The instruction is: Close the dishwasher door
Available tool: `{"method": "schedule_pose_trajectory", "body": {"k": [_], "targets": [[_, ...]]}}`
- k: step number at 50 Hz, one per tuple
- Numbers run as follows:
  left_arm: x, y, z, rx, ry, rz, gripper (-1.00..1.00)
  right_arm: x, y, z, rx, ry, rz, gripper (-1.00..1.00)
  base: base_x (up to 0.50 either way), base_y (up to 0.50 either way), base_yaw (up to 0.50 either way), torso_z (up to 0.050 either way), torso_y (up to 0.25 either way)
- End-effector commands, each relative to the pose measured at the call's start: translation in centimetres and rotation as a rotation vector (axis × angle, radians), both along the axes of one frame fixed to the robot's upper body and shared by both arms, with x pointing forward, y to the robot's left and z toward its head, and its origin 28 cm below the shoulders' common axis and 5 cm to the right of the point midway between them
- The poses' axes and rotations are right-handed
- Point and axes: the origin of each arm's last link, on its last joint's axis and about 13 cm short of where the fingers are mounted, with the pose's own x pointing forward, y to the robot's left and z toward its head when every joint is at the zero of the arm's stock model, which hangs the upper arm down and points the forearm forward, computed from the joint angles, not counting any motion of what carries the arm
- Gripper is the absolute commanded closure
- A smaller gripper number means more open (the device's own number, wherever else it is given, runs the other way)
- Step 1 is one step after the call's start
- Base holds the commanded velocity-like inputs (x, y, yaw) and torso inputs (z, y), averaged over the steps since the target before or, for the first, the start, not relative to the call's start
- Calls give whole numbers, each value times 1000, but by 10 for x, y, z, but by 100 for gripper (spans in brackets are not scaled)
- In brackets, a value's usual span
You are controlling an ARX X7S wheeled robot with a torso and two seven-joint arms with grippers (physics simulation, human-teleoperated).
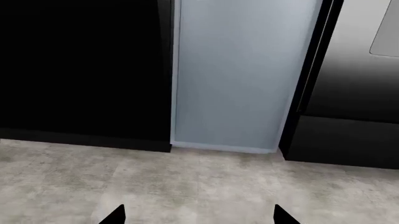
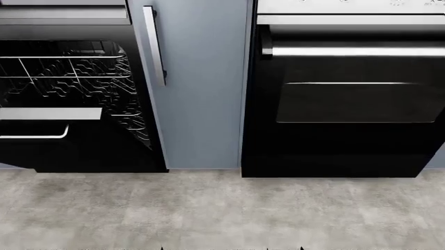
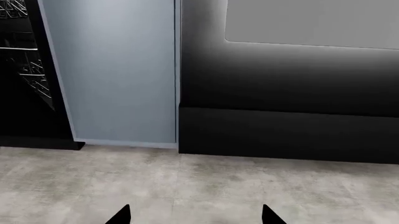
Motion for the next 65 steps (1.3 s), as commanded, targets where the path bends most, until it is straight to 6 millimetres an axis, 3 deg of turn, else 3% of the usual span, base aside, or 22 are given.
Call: {"method": "schedule_pose_trajectory", "body": {"k": [1,65], "targets": [[0,0,0,-1,0,0,-100,0,0,0,1,-1,0,-100,0,0,0,-50,0],[0,0,0,-2,-1,1,-100,1,0,0,3,-2,0,-100,0,0,0,-50,0]]}}
